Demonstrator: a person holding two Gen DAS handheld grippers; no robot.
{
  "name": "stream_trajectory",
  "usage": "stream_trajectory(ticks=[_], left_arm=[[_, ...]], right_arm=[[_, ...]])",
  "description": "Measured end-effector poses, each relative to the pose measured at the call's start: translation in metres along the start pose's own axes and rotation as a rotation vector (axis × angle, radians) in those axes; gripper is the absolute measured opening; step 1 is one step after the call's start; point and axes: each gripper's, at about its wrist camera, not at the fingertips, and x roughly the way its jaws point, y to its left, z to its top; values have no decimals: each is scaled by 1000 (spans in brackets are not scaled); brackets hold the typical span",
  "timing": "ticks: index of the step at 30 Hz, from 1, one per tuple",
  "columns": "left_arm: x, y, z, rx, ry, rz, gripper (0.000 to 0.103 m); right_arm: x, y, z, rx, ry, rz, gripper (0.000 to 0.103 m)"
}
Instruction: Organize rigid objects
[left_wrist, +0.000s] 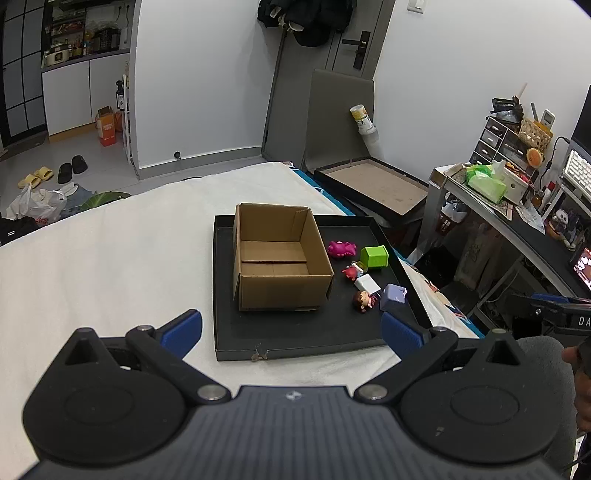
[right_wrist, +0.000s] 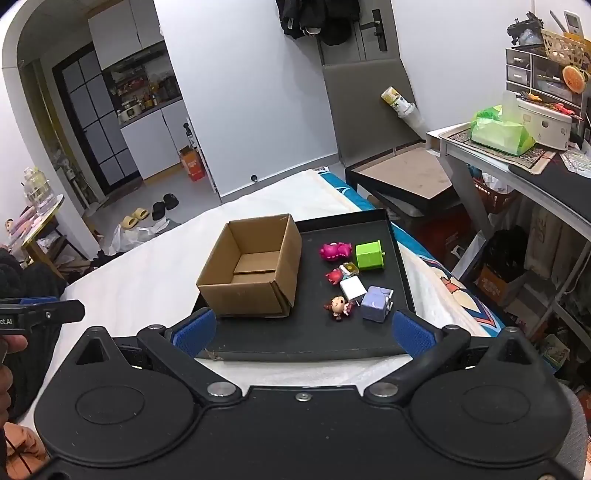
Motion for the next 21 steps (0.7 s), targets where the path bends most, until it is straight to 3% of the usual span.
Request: stream_trajectory(ticks=[21], left_arm=[[-2,-6,-3,9,-5,-8,102]], right_arm=[[-2,-6,-4,0,-9,-22,103]])
